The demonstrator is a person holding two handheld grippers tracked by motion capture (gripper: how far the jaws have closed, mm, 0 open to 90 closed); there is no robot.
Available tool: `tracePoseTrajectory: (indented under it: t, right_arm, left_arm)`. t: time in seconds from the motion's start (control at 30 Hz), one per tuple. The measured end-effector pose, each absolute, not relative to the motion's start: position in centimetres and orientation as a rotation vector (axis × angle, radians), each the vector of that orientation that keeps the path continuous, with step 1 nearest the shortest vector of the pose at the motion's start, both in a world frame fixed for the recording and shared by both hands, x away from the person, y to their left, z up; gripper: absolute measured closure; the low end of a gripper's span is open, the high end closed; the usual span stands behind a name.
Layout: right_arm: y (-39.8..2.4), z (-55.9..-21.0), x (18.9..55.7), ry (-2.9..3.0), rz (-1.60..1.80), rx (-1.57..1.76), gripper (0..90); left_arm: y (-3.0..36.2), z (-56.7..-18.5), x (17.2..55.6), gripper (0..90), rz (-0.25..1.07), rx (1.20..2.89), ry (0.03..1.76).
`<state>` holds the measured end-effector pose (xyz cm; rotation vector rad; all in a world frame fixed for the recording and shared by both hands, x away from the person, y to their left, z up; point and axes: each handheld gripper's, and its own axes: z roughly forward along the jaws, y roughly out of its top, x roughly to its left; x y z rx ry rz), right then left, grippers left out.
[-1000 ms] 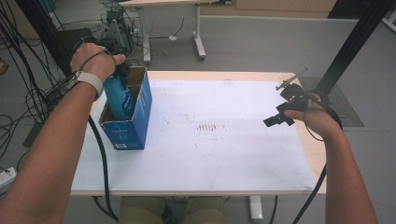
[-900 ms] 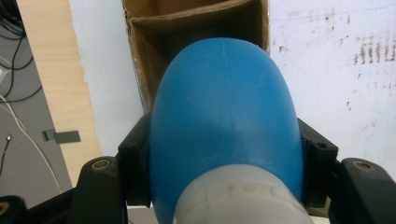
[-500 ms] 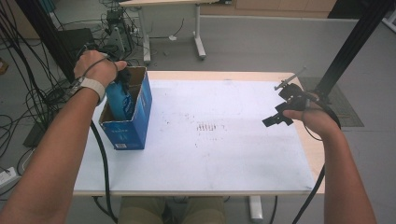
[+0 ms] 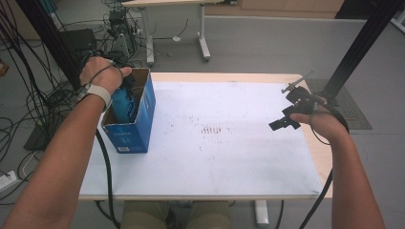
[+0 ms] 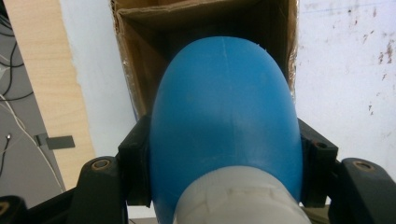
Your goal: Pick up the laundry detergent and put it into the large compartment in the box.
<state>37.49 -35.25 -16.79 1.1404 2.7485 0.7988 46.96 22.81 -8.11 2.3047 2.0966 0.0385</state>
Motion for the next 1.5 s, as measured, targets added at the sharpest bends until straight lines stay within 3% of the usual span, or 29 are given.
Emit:
tracePoseTrajectory:
  t: [1.5]
  right_arm:
    - [-35.5, -17.5, 37.6, 2.753, 0.795, 1.161, 8.0]
  left_arm:
    - [22.6, -12.7, 47.4, 37.6, 0.046, 2.344, 2.086]
